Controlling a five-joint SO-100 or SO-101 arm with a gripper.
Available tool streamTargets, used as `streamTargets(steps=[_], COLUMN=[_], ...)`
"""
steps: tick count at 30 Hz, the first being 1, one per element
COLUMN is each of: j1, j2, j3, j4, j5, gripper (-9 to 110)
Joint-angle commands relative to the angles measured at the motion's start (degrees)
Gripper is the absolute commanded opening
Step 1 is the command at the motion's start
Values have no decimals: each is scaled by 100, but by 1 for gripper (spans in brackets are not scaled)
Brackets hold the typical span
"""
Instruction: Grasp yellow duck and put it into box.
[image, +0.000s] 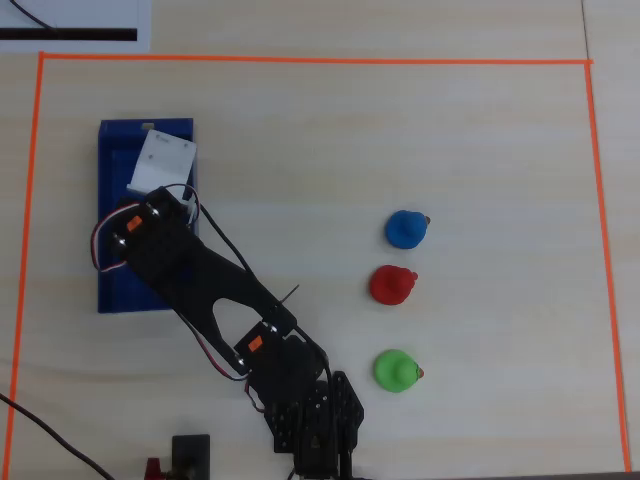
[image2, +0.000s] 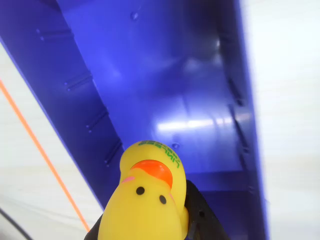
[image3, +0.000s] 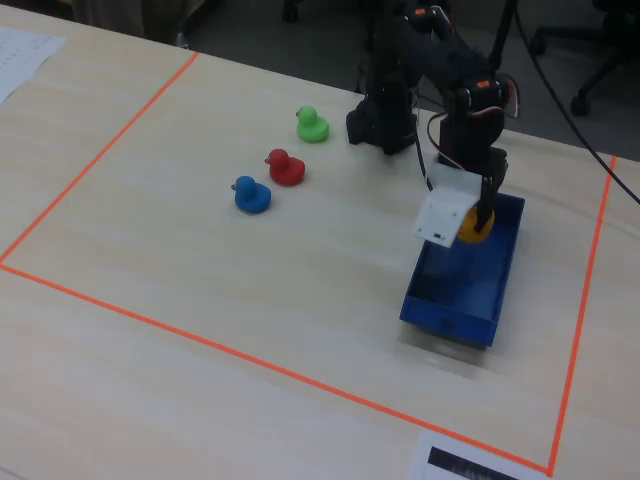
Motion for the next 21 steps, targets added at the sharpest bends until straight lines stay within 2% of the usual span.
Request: streamTargets(steps=[1, 9, 11, 13, 15, 17, 21], j1=[-18, 114, 255, 536, 958, 1547, 3006], j2=[-123, 114, 396, 888, 1793, 3173, 5862], j3=[-272, -44, -123, -202, 70, 949, 3366], j4=[-158, 88, 334, 624, 765, 352, -773], j5=[-176, -527, -659, -782, -1011, -1362, -2215], gripper=[15, 39, 38, 32, 17, 0, 0])
